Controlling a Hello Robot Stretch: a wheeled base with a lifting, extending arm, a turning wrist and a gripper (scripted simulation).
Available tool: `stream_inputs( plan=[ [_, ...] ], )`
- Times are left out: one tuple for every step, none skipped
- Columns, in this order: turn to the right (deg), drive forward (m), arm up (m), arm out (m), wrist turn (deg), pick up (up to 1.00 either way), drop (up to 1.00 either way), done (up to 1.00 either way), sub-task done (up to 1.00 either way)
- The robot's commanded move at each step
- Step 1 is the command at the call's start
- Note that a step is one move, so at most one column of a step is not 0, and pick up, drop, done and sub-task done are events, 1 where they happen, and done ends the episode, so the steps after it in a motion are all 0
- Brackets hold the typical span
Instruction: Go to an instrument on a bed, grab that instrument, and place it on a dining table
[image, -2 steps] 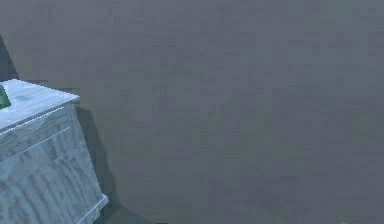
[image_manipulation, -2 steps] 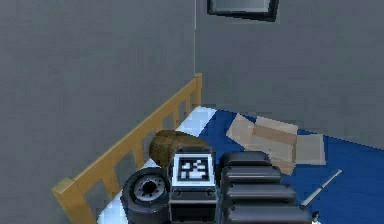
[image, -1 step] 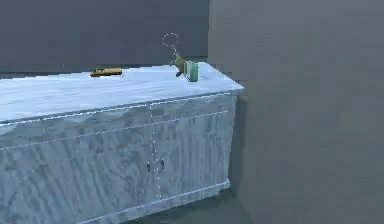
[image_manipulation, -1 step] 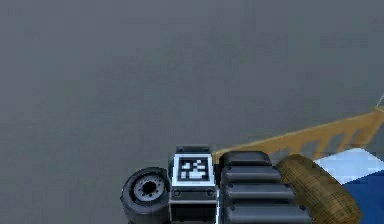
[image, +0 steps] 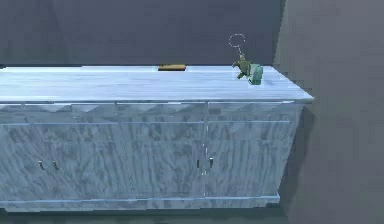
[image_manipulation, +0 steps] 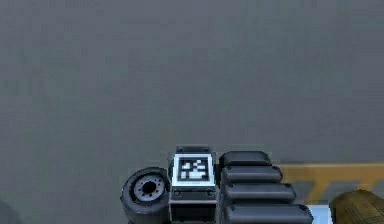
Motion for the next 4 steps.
stream_inputs(
  plan=[
    [0.0, 0.2, 0.0, 0.0, 0.0, 0.0, 0.0, 0.0, 0.0],
    [-45.0, 0.0, 0.0, 0.0, 0.0, 0.0, 0.0, 0.0, 0.0],
    [-45.0, 0.0, 0.0, 0.0, 0.0, 0.0, 0.0, 0.0, 0.0],
    [0.0, 1.0, 0.0, 0.0, 0.0, 0.0, 0.0, 0.0, 0.0]
  ],
)
